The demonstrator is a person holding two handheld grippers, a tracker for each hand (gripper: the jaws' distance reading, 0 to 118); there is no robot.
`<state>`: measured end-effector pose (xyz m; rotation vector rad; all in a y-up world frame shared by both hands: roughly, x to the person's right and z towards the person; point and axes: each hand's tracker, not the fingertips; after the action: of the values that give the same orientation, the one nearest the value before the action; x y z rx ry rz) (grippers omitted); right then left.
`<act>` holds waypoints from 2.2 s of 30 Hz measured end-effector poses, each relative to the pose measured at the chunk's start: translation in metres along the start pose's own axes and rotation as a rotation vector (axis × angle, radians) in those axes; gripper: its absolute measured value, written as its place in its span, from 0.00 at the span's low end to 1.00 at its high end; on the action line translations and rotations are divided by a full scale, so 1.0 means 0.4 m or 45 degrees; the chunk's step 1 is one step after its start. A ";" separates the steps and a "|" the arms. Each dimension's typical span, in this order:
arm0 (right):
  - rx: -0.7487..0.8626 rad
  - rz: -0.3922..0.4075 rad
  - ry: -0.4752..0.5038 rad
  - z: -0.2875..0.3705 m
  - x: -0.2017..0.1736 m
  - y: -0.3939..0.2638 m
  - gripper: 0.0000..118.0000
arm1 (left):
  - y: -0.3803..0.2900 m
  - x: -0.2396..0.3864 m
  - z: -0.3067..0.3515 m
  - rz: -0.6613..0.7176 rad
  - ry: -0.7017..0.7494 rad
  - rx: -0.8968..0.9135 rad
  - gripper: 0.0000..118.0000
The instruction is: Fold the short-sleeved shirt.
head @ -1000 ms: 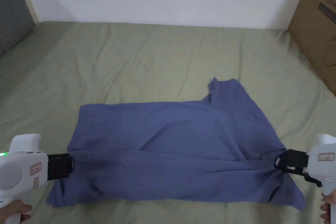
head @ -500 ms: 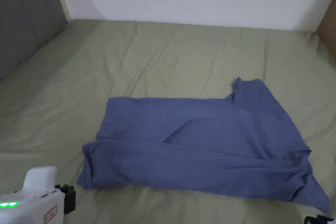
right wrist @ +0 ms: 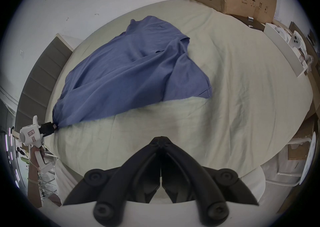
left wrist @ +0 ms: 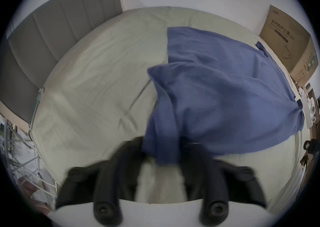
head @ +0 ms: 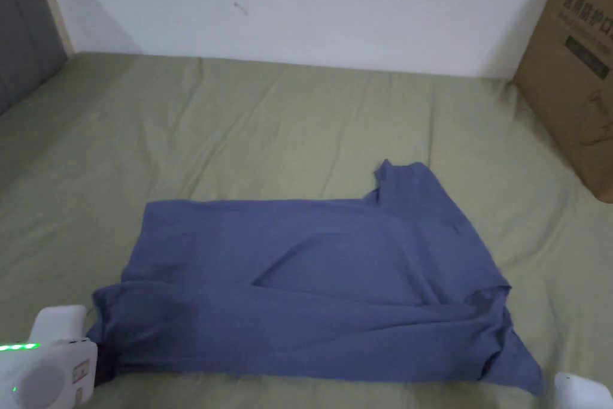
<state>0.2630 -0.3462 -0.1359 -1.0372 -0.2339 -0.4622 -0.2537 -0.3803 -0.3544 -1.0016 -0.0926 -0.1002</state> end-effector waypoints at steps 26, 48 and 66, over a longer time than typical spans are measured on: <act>-0.040 0.188 -0.030 -0.004 0.114 0.139 0.05 | 0.000 -0.050 0.207 -0.113 -0.067 0.021 0.05; 0.203 0.207 -0.119 0.175 -0.030 0.002 0.04 | -0.046 0.004 0.316 -0.025 -0.106 0.213 0.03; 0.010 0.117 -0.044 -0.294 -0.020 0.649 0.76 | 0.194 0.155 0.123 -0.026 -0.185 0.185 0.00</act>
<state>0.3755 -0.3363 -0.3978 -1.0444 -0.2171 -0.3601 -0.1840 -0.2999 -0.3853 -0.8619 -0.2400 -0.0388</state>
